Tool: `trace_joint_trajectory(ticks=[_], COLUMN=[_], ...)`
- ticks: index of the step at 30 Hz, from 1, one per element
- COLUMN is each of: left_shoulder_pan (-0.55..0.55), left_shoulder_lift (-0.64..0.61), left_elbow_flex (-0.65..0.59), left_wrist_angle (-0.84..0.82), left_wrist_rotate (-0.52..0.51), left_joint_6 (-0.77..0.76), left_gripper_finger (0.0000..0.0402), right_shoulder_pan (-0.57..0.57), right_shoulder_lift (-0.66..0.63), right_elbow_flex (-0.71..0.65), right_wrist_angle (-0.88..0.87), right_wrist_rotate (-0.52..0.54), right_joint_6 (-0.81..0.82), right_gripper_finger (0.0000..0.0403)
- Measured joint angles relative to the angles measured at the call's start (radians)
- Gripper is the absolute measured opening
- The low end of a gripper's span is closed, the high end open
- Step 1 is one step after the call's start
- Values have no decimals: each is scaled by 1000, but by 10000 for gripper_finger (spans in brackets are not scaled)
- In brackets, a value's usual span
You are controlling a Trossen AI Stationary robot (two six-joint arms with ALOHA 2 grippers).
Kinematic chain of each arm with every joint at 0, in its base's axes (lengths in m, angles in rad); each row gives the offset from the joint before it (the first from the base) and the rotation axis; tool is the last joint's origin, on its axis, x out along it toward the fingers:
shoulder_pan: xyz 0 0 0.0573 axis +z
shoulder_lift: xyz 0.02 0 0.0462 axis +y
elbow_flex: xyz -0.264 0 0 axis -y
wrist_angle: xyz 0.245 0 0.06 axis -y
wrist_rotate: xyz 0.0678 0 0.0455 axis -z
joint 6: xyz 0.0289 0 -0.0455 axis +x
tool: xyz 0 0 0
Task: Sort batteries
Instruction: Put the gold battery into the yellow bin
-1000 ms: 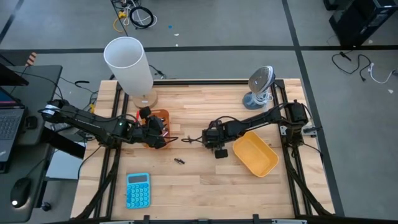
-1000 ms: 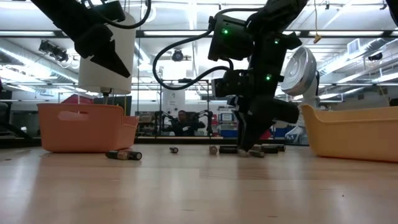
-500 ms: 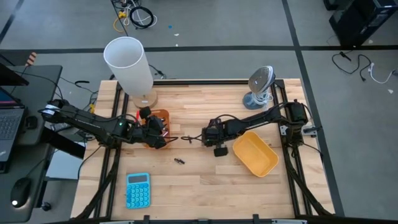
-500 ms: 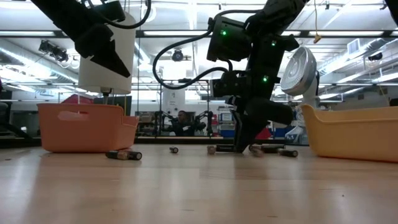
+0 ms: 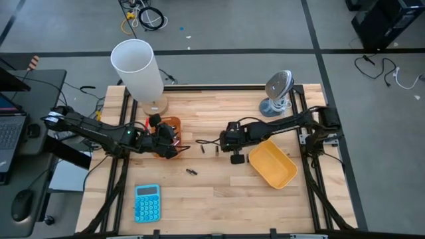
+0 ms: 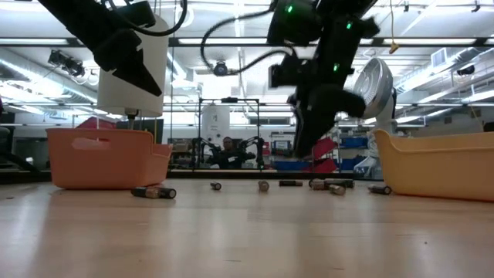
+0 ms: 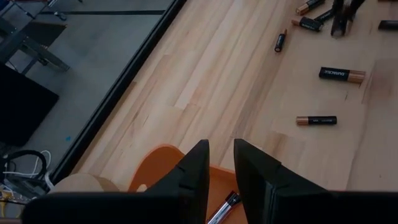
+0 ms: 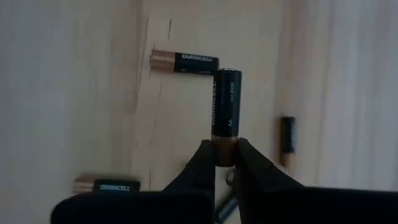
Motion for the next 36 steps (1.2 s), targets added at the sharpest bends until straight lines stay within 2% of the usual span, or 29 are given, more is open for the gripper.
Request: trace_joint_trajectory(ticks=[5,11,16,23,36], left_shoulder_pan=[0,0,0,0,0], left_shoulder_lift=[0,0,0,0,0], left_elbow_flex=[0,0,0,0,0], left_wrist_angle=[0,0,0,0,0], left_wrist_rotate=[0,0,0,-1,-10], left_joint_6=[0,0,1,6,31], left_gripper_finger=[76,76,76,76,76], right_shoulder_pan=[3,10,66,177,360], right_shoulder_lift=[-109,-243,-332,-415,-519], right_elbow_flex=[0,1,1,-42,-321], right_wrist_angle=[-100,-304,-416,-440,-423], right_wrist_rotate=[0,-5,-5,-7,-66], right_joint_6=[96,323,462,626,1051], right_gripper_finger=[24,23,32,27,29])
